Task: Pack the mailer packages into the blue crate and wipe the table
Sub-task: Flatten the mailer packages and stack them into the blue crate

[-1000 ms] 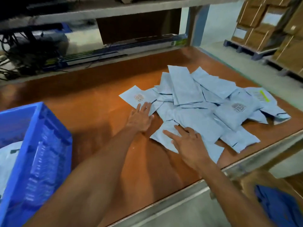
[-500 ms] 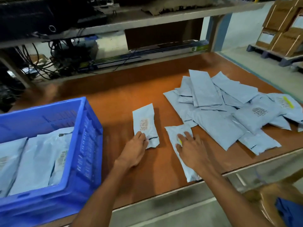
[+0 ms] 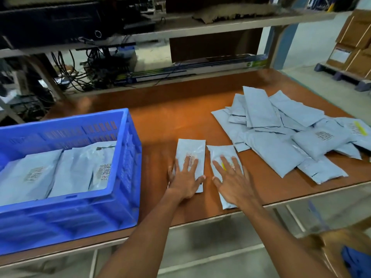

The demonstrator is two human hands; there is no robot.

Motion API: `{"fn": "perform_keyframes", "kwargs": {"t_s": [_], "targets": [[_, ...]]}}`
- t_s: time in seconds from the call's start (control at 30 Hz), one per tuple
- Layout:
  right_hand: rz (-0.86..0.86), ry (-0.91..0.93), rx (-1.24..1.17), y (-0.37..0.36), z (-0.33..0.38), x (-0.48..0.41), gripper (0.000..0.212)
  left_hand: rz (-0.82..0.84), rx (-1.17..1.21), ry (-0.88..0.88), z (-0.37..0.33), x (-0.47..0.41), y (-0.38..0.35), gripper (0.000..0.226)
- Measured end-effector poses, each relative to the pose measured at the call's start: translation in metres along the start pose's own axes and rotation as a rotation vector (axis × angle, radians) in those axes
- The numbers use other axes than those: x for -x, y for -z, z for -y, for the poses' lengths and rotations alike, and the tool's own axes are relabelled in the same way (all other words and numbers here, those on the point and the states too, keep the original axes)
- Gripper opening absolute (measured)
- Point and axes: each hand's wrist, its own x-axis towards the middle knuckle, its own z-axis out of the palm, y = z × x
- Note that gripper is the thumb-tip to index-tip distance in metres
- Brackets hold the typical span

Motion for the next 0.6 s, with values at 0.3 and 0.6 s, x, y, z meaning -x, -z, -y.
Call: {"fn": "perform_keyframes", "kwargs": {"t_s": [0.3,0.6], "targets": [[0.056,-0.005,-0.015,-0.005,0.007,-0.006,0.059,-0.164,-0.123,-0.047,-0.013,0.026,-0.011,0.058],[-0.14,0.059,-0.13,0.041,0.046,-0.01,0.053,-0.325,-0.017,-0.031,0.0,0.033,0.064,0.054]]}}
